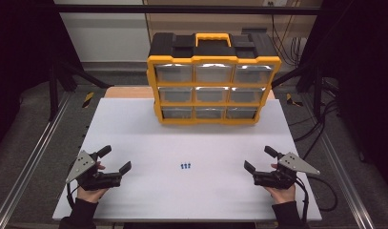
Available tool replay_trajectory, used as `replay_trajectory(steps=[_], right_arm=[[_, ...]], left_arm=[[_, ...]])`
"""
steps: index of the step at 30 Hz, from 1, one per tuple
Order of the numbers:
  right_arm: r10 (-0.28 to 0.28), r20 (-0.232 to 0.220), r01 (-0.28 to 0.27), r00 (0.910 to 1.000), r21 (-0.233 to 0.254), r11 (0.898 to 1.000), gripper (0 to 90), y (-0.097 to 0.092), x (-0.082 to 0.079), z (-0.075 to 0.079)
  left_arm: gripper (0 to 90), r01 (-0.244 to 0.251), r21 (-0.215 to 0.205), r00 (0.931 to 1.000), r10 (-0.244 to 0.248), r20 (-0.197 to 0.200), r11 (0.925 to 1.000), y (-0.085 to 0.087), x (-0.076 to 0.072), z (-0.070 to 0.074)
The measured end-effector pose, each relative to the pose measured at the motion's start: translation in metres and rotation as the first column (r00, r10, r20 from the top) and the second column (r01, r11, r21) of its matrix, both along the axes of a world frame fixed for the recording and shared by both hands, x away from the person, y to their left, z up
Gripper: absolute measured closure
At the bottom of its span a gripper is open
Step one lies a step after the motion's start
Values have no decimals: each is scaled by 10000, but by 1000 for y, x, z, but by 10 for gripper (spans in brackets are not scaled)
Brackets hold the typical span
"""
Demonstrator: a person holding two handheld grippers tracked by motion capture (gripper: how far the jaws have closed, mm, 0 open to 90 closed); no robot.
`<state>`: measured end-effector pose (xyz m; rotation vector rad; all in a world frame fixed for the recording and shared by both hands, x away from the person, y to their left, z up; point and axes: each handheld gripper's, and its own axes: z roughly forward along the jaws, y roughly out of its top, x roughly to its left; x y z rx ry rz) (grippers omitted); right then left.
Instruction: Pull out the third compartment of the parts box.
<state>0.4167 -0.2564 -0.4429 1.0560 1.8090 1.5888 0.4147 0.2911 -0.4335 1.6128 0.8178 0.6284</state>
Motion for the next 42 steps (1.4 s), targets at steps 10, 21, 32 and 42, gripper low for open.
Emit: replay_trajectory(steps=[10,21,32,42], right_arm=[[94,69,-93,9999,-115,9999,18,0,1,-1],[-90,486,95,9988,-85,9999,28,2,0,9],[-467,750,492,9961,-310,9983,36,4,6,25],[-751,1174,858,9902,-890,9923,38,10,16,37]], left_arm=[[21,8,27,10000,-8,10,10000,-1,1,-1],[22,79,113,10000,-78,-61,9999,-2,1,-4],[23,84,222,10000,-84,-14,9997,-2,2,-4],[23,114,305,9999,-111,-74,9995,-4,2,-5]])
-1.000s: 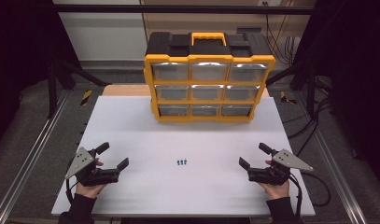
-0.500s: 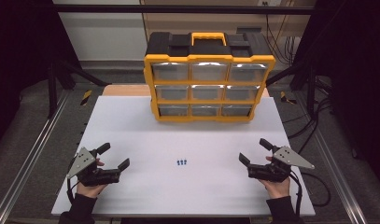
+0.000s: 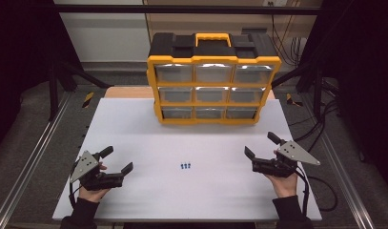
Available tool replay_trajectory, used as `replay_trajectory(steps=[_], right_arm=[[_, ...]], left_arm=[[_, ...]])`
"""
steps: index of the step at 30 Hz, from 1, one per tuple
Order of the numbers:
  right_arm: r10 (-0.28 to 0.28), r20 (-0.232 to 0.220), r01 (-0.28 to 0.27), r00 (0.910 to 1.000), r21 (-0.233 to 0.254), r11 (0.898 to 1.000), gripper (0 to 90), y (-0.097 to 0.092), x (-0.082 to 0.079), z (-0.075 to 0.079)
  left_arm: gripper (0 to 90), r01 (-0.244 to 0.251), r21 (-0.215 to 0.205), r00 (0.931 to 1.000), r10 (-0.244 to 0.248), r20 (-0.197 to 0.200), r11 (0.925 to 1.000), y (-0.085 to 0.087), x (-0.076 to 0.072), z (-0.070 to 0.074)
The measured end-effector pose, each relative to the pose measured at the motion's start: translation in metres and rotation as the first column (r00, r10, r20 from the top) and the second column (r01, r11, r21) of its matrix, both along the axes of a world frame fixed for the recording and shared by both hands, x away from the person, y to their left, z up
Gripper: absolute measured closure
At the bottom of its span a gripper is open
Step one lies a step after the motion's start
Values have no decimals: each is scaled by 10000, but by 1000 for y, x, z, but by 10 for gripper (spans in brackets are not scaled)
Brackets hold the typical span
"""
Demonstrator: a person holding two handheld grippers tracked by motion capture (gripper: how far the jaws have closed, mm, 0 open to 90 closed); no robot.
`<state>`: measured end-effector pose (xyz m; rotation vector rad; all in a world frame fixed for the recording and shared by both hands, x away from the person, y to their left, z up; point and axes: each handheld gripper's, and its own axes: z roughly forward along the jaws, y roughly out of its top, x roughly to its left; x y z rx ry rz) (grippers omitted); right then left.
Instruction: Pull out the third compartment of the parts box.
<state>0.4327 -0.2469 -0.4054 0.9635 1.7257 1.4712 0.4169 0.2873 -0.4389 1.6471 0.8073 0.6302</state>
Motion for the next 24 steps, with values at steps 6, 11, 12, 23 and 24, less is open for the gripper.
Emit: replay_trajectory(steps=[6,11,12,23,24], right_arm=[[-40,242,51,9997,-449,9990,38,1,6,10],[-117,342,146,9993,-884,9960,38,3,10,18],[-122,338,155,9994,-985,9950,38,3,11,20],[-239,886,437,9958,-2299,9722,51,14,17,33],[-243,973,475,9950,-2446,9685,51,15,17,34]], left_arm=[[24,-20,25,10000,20,-17,10000,0,0,0],[23,-29,47,10000,29,7,10000,0,0,0],[24,-35,33,10000,35,-10,10000,0,0,0],[24,-69,56,10000,69,-15,10000,0,0,-1],[24,-65,65,10000,65,-13,10000,0,0,-1]])
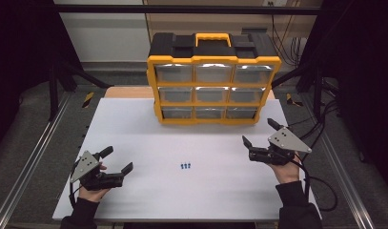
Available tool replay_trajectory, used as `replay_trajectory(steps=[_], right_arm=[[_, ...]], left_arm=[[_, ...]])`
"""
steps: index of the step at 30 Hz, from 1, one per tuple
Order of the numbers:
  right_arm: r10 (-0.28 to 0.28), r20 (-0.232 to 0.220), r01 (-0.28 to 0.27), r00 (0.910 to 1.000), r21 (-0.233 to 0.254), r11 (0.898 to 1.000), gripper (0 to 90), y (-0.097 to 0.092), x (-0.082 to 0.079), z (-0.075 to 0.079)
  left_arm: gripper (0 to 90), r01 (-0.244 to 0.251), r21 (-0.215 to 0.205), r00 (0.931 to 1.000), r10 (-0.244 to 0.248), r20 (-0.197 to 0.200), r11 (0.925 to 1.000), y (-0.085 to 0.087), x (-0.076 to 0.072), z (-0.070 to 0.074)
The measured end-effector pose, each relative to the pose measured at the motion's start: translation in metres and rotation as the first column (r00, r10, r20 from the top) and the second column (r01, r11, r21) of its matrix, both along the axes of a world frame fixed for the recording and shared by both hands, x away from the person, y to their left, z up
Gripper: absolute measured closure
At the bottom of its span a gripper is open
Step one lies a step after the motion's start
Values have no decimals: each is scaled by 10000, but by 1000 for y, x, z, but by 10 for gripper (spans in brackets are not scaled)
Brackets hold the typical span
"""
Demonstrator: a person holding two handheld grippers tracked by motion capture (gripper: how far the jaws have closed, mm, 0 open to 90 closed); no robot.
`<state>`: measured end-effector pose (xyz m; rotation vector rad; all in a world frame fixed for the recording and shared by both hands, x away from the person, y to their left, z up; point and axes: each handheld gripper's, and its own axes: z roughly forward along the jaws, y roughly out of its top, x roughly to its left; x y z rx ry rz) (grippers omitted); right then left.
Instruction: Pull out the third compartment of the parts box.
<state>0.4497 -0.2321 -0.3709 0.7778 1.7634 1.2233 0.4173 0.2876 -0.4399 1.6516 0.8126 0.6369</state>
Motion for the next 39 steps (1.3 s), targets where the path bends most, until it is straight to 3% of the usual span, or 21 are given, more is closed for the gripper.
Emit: replay_trajectory(steps=[7,16,22,26,35,37,39], right_arm=[[35,409,0,9992,-868,9962,54,6,5,12],[45,798,117,9968,-2010,9795,61,12,13,27],[135,1110,132,9937,-2364,9716,61,15,16,35],[173,1421,249,9897,-2899,9567,61,18,19,43],[265,1722,382,9847,-3617,9315,61,21,25,53],[327,1828,437,9826,-3987,9161,62,23,29,57],[309,1916,505,9810,-4056,9126,62,23,30,58]], left_arm=[[24,-9,0,10000,9,-8,10000,0,0,0],[24,-9,9,10000,9,-2,10000,0,0,0],[24,-14,19,10000,14,10,10000,0,0,0],[24,-21,32,10000,21,0,10000,0,1,-1],[24,-29,66,10000,29,-18,10000,0,1,-1],[24,-28,74,10000,28,-18,10000,0,1,-1],[24,-30,68,10000,30,-18,10000,0,1,-1]])
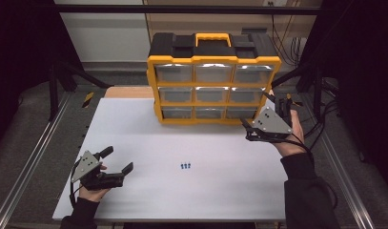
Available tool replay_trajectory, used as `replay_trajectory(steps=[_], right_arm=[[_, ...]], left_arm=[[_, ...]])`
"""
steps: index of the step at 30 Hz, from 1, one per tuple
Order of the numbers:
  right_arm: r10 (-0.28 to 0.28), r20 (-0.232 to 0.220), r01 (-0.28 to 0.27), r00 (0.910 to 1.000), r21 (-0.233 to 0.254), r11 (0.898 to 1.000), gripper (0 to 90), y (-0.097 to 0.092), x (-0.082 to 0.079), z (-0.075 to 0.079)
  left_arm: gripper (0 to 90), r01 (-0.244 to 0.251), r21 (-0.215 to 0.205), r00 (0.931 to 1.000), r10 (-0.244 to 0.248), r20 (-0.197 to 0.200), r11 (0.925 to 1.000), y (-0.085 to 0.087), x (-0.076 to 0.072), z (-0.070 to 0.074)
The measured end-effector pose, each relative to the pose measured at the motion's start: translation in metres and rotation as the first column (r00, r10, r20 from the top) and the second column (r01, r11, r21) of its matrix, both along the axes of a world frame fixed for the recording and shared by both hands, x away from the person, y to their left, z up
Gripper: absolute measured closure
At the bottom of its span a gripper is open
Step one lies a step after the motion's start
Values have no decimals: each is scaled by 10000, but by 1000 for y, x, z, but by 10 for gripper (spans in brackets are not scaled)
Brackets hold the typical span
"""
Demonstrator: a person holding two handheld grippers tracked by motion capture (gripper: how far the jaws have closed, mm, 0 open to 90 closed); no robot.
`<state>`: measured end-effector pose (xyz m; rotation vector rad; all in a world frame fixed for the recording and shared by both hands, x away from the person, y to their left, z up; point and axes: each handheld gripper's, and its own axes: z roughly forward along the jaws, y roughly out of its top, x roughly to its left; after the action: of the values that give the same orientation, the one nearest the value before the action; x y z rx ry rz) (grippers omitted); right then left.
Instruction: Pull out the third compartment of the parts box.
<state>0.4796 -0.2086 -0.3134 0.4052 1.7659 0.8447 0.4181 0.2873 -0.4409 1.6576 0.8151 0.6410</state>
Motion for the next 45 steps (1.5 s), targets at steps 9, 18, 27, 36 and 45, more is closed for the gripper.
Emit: replay_trajectory(steps=[9,18,27,36,45], right_arm=[[-139,599,199,9981,-1012,9947,68,5,17,13],[-172,1174,421,9929,-2129,9762,75,10,26,17],[-222,1571,644,9873,-2693,9609,81,12,37,16],[-259,2143,953,9764,-3205,9424,91,14,48,19],[-392,2843,1439,9579,-3573,9228,111,13,58,19]], left_arm=[[25,-33,5,10000,33,7,10000,1,0,0],[25,-21,-13,10000,21,11,10000,1,0,0],[25,-9,26,10000,10,-36,10000,1,1,-1],[25,-9,35,10000,10,-71,10000,1,2,-3],[25,8,73,10000,-7,-96,10000,1,3,-3]])
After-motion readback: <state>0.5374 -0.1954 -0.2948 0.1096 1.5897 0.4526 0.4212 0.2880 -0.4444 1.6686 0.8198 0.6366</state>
